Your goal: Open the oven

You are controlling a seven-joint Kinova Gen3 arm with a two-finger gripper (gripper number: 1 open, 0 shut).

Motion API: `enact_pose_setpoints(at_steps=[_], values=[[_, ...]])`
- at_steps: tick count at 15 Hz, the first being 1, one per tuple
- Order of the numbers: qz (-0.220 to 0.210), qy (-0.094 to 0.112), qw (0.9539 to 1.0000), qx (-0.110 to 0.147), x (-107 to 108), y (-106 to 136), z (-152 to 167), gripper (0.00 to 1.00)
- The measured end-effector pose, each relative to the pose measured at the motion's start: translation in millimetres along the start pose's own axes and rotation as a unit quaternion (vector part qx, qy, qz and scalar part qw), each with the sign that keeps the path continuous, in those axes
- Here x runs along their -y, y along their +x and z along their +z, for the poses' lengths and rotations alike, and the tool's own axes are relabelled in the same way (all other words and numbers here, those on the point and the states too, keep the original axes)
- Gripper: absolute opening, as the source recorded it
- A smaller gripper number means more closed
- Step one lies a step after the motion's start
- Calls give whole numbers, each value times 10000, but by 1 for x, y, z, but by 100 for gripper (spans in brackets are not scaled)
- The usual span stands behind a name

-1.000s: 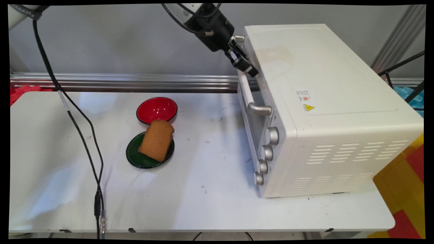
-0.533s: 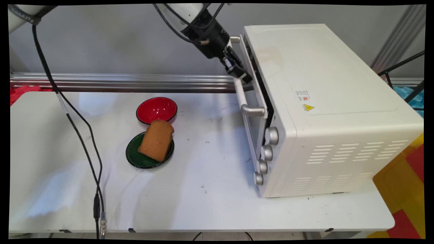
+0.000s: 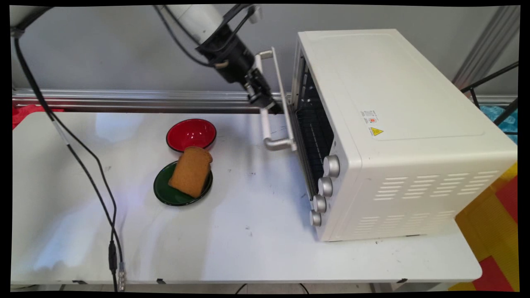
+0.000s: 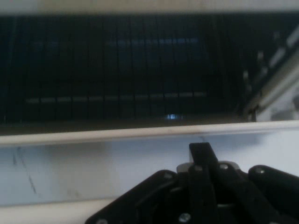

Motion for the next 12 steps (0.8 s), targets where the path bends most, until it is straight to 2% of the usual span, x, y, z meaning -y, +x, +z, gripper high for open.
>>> enact_pose_setpoints(at_steps=[7, 12], values=[[77, -21, 9993, 373, -6, -66, -5, 0], [188, 40, 9986, 489, -3, -108, 2, 0]])
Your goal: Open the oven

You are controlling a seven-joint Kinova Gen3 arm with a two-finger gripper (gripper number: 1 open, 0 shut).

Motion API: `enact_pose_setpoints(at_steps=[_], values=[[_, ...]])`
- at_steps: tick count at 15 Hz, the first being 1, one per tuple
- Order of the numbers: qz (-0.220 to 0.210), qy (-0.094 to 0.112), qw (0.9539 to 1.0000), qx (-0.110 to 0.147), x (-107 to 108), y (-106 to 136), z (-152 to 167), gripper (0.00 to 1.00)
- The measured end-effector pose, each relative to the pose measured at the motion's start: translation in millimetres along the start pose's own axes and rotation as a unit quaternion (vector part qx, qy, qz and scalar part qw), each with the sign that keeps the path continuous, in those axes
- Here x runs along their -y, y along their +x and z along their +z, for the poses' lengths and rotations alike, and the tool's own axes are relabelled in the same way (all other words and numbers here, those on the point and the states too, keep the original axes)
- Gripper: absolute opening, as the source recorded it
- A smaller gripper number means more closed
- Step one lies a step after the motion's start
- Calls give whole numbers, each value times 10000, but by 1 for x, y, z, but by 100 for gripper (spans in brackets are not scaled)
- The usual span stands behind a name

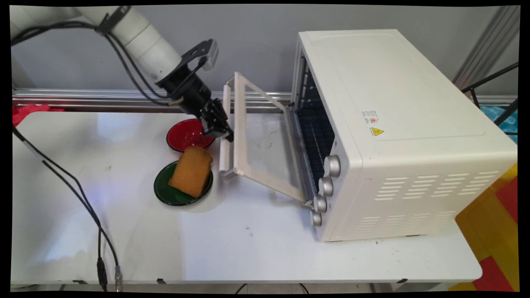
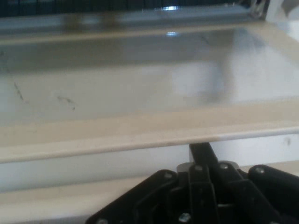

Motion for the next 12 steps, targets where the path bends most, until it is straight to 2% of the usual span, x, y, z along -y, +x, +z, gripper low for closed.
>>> enact_pose_setpoints(at_steps=[4, 12], values=[[66, 50, 10000, -1, 3, -22, 9, 0], [85, 82, 9999, -84, 1, -40, 3, 0]])
